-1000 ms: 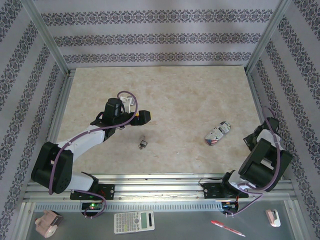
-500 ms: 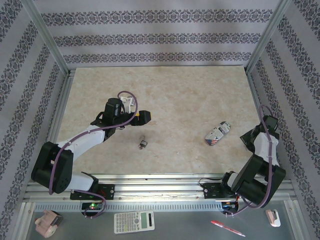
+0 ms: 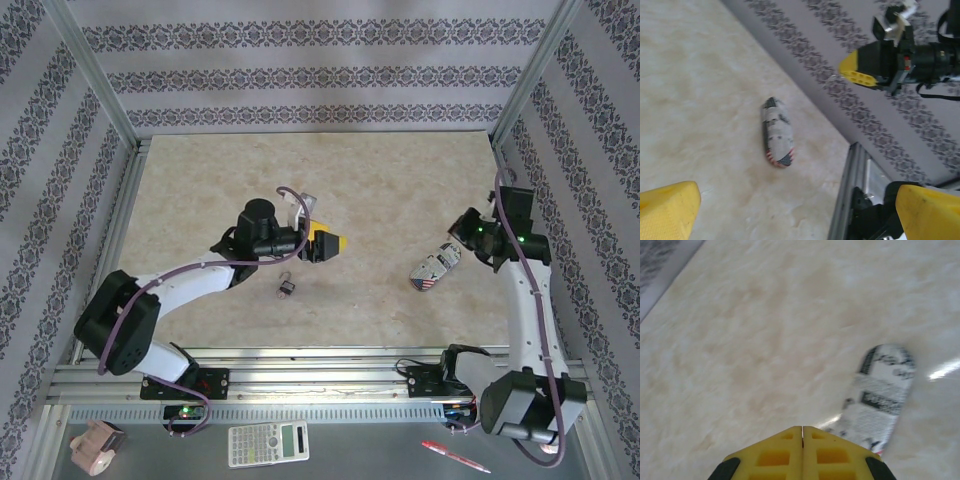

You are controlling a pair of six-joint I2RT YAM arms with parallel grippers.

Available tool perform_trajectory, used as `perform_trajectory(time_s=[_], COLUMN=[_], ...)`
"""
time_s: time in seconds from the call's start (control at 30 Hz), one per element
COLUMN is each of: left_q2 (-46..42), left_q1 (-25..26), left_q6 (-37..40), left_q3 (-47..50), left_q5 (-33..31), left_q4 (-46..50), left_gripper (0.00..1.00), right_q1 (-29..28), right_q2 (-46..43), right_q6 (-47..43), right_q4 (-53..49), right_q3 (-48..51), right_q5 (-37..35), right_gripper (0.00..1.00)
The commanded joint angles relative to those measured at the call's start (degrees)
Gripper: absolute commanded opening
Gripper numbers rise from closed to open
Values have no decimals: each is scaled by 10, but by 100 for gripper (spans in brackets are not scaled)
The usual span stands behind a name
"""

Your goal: Unlock with the key

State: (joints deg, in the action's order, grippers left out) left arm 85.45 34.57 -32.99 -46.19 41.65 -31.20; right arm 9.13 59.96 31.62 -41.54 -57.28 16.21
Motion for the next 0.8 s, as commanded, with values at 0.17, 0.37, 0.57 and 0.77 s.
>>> perform_trajectory(time_s=[0.17, 0.37, 0.57, 0.77], left_q2=[89, 111, 84, 94], left_q1=[18, 38, 58, 74], left_q6=[-314, -515, -612, -697], left_q3=[-6, 20, 35, 36], left_q5=[18, -27, -77, -98], left_q4=[-276, -351, -318, -331], left_gripper=[100, 98, 99, 99], right_q1=[-147, -229, -291, -342], right_q2=[-6, 20, 47, 71], right_q6=[35, 34, 29, 29], right_q4=[-1, 44, 115, 186], right_q3=[-62, -71, -59, -47], right_q5=[20, -1, -21, -35], right_gripper=[0, 0, 0, 0])
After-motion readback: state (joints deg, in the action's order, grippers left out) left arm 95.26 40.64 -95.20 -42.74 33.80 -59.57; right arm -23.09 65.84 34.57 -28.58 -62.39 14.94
